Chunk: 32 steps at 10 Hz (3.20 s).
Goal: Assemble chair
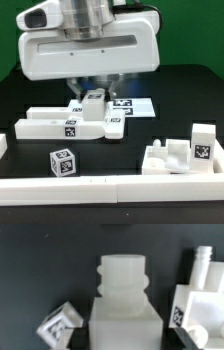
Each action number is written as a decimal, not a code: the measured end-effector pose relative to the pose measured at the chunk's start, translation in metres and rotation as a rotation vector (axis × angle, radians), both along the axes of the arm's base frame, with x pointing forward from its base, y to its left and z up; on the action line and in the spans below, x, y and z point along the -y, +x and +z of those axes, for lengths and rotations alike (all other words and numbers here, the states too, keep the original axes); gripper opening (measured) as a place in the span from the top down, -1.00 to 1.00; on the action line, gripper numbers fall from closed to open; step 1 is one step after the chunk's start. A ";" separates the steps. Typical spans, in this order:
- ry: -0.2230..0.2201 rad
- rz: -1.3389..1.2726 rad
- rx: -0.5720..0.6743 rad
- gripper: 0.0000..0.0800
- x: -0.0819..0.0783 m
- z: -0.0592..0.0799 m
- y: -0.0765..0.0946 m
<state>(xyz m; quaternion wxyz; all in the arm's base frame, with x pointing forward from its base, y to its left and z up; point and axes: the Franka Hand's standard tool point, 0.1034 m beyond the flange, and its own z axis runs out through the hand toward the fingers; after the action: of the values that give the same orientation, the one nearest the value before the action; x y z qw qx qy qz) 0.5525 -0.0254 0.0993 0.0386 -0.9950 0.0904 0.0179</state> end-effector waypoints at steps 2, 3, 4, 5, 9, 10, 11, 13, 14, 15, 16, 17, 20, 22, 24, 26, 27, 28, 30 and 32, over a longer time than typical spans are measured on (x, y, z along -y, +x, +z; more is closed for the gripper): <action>-0.005 -0.052 -0.013 0.29 -0.046 -0.016 -0.038; -0.009 -0.078 -0.036 0.29 -0.062 -0.022 -0.048; -0.008 -0.069 -0.035 0.29 -0.061 -0.022 -0.047; -0.008 -0.070 -0.036 0.29 -0.061 -0.022 -0.047; -0.025 -0.106 -0.016 0.29 -0.075 -0.045 -0.080; -0.036 -0.085 -0.011 0.29 -0.086 -0.062 -0.103; -0.042 -0.075 -0.020 0.29 -0.093 -0.075 -0.112; -0.051 -0.071 -0.028 0.29 -0.095 -0.087 -0.114; -0.052 -0.076 -0.022 0.29 -0.097 -0.087 -0.113; -0.052 -0.077 -0.023 0.15 -0.096 -0.087 -0.113; -0.050 -0.077 -0.038 -0.19 -0.096 -0.088 -0.115; -0.046 -0.080 -0.054 -0.19 -0.096 -0.087 -0.115; 0.005 -0.079 -0.209 -0.59 -0.081 -0.064 -0.098; 0.055 -0.063 -0.327 -0.62 -0.072 -0.050 -0.066; 0.094 0.024 -0.367 -0.62 -0.072 -0.048 -0.054; 0.120 0.049 -0.452 -0.62 -0.071 -0.054 -0.052; 0.129 0.048 -0.505 -0.62 -0.070 -0.055 -0.054; 0.144 0.050 -0.577 -0.62 -0.069 -0.055 -0.058; 0.136 -0.044 -0.773 -0.62 -0.071 -0.055 -0.068; 0.140 -0.040 -0.875 -0.62 -0.075 -0.059 -0.062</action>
Offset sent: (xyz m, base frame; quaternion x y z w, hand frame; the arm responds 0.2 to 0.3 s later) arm 0.0000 0.0000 0.0000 0.0000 0.0000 0.0000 1.0000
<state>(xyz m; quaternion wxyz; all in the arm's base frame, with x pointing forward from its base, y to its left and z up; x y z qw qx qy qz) 0.4901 0.0493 0.0402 0.0646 -0.8868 0.1161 0.4426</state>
